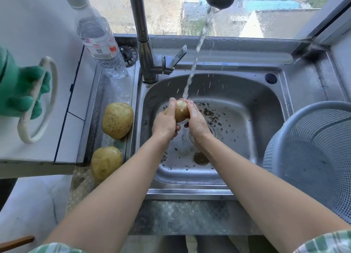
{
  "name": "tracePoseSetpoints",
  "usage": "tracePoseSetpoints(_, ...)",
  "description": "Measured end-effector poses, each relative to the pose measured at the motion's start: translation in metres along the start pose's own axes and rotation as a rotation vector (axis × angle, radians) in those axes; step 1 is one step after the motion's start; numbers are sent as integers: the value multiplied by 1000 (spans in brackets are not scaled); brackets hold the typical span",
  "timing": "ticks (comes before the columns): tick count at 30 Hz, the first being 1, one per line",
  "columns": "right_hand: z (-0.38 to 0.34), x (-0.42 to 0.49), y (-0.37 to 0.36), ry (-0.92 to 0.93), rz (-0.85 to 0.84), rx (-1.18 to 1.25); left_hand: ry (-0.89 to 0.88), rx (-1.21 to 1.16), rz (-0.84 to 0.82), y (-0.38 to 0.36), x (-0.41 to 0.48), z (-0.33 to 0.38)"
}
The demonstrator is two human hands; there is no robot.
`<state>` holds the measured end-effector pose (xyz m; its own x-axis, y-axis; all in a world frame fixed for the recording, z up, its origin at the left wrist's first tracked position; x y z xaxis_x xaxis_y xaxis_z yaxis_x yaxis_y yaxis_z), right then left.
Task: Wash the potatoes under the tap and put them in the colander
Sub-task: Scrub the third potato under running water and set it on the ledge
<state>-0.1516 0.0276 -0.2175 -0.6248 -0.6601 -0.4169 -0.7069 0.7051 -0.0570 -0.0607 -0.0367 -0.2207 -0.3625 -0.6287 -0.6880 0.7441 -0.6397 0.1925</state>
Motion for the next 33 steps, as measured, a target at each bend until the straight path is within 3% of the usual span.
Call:
tracePoseSetpoints(2, 1, -3, -5, 49, -115, 10, 126, -62, -30, 1, -4, -7)
tracePoseSetpoints(4, 0, -5, -8, 36, -118, 82, 178, -57, -69, -2, -10, -10)
tracePoseSetpoints(8, -7, -2, -1, -75, 138, 135, -56, 81, -28, -10, -16, -1)
tracePoseSetpoints(10, -10, -1, 1, -55, 147, 108, -145, 80, 30, -8, -16, 6)
tracePoseSetpoints(15, -8, -3, -13, 30, -156, 209, -127, 21, 157, 5, -10, 7)
tracePoseSetpoints(21, -12, -1, 0, -13, 144, 192, -128, -23, 115, -7, -19, 4)
tracePoseSetpoints(27, -12, -6, -15, -14, -298, 353, -6, -59, 155, 9, -6, -3)
tracePoseSetpoints(30, -13, -3, -11, 27, -141, 246, 2, -94, 60, 2, -13, 1)
tracePoseSetpoints(33, -18, 0, -5, 12, 33, 197, -117, -92, -4, -8, -24, 11)
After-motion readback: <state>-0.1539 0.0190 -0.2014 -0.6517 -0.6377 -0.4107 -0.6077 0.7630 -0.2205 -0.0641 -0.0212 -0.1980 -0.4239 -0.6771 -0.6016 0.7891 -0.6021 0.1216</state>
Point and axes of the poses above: each hand's wrist, its own x-axis towards the middle knuckle, its own y-axis out of the back of the hand, z = x × y, the point moved 8 cm from there along x, towards the middle knuckle, and after that the axes turned 3 degrees about y, right-handed, at the moved point
